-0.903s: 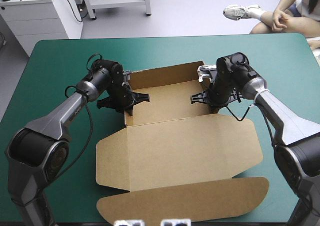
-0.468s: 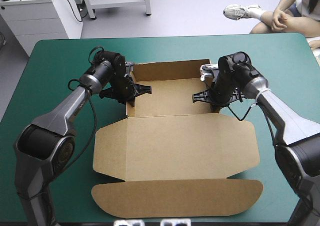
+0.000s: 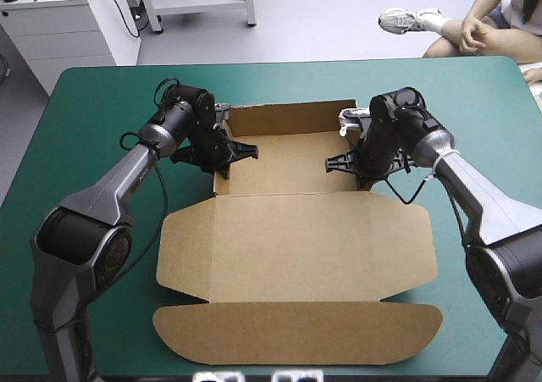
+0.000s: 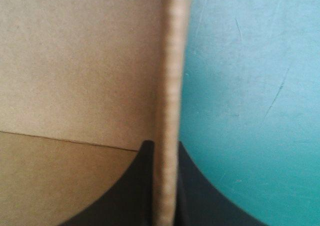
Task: Fold the box
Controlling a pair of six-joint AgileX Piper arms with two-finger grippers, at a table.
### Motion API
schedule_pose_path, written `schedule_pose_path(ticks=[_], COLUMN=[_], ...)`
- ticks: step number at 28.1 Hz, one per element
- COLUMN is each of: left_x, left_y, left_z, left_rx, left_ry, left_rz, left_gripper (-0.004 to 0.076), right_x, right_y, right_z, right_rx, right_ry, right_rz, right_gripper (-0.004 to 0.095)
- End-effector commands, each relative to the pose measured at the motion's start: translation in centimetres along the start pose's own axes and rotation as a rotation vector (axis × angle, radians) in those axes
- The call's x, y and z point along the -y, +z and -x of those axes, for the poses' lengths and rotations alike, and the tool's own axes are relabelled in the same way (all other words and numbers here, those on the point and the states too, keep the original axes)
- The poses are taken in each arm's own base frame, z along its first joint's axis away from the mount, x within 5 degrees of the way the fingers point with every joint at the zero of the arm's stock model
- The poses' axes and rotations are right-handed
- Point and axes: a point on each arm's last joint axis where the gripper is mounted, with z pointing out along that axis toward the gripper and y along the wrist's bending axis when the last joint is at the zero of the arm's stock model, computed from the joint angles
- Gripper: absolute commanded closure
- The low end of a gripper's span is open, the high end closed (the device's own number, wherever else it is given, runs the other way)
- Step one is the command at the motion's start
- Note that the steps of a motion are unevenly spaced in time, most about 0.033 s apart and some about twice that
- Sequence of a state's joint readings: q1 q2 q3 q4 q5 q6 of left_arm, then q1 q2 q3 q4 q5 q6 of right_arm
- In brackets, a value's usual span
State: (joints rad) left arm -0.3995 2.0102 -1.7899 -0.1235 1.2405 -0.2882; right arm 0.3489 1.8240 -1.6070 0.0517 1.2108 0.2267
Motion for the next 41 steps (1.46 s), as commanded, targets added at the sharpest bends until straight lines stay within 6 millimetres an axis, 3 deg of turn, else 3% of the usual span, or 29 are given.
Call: schedule_pose_path(ticks=[1,6,12,20,25,31,38,41], left_x=[0.6,0.7,0.6,0.6,0.6,1.0,0.9,0.8], left_y=[-3.1,-3.1,-3.1,-3.0,-3.0,-3.1,-3.3,-4.4], left_z=[-0.5,-0.6,-0.5,-0.5,-0.5,-0.6,-0.7,-0.7], left_rx=[0.028,0.025,0.029,0.026,0.027,0.017,0.022,0.055], left_ry=[0.013,0.01,0.013,0.04,0.042,0.027,0.028,0.046], left_rz=[-0.037,-0.048,-0.037,-0.039,-0.039,-0.078,-0.078,-0.072], left_gripper=[0.0716,0.0716,0.0715,0.0696,0.052,0.0275,0.0265,0.0264], right_x=[-0.8,-0.7,-0.7,-0.7,-0.7,-0.8,-1.2,-1.4], right_y=[-3.0,-2.1,0.5,1.0,1.0,0.9,-0.6,-2.1], right_z=[0.1,0.3,0.4,0.6,0.6,1.1,2.2,2.9], right_rx=[0.108,0.073,-0.027,-0.025,-0.027,0.024,0.106,0.154], right_ry=[-0.011,-0.011,-0.004,-0.003,-0.006,0.003,-0.001,-0.007], right_rz=[0.086,0.074,0.058,0.058,0.056,0.069,0.084,0.092], right_gripper=[0.0928,0.0925,0.0899,0.0591,0.0413,0.038,0.038,0.038])
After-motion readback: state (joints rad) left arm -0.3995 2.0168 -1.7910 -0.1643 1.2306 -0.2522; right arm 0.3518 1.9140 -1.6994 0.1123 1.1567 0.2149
